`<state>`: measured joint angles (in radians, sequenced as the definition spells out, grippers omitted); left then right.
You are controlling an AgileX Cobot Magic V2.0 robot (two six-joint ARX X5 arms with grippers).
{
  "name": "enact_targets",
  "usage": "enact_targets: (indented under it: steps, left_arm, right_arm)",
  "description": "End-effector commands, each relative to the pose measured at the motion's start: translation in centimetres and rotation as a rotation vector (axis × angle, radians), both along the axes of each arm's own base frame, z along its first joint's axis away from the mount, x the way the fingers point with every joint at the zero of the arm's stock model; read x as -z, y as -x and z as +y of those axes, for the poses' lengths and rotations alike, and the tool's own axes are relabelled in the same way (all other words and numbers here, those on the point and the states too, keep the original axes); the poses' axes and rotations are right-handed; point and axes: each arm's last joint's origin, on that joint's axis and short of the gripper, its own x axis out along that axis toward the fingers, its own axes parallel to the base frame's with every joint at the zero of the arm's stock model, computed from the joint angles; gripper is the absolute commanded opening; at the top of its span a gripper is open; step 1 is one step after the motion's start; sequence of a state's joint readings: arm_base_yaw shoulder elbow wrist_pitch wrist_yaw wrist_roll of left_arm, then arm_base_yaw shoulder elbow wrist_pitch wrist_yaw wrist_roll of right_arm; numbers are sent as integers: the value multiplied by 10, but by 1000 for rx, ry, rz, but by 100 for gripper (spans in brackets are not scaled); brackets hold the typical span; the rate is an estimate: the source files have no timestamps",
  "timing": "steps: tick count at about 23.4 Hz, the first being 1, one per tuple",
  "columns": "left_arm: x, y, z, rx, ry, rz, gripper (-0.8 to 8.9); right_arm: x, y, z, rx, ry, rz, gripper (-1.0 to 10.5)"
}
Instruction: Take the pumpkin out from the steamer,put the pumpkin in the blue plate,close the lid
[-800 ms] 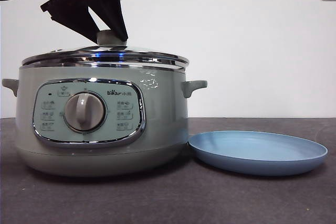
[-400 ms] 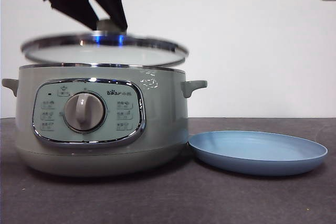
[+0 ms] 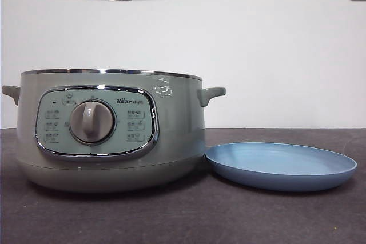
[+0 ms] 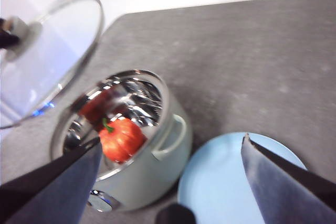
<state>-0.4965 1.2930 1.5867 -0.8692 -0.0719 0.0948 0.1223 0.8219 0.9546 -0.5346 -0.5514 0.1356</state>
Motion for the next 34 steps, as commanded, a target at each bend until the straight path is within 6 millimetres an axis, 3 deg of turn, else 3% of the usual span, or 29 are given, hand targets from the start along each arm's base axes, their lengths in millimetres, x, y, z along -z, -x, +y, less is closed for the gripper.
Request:
enact_targets:
  steps: [1,8,13,24,30,34]
  left_arm:
    - [-22,19,12,-32,-7,-116,-9]
    - [-40,59,37,-127,-22,-197,-9]
    - [-43,82,50,-134,-24,-201,-9]
    - [-43,114,75,-336,-146,-217,-9]
    - [-45,132,89,-479,-206,-260,-9]
    - [-43,134,90,-489,-229,-246,-9]
  right_arm:
    - [-3,-8,10,-48,-26,1,445]
    - [-14,-36,47,-193,2,43,452]
    - [-20,-58,89,-274,80,84,539]
    - [-20,-91,188,-411,389,158,541]
    - [5,-118,255,-455,595,190,541]
    - [41,-128,287,-500,665,198,541]
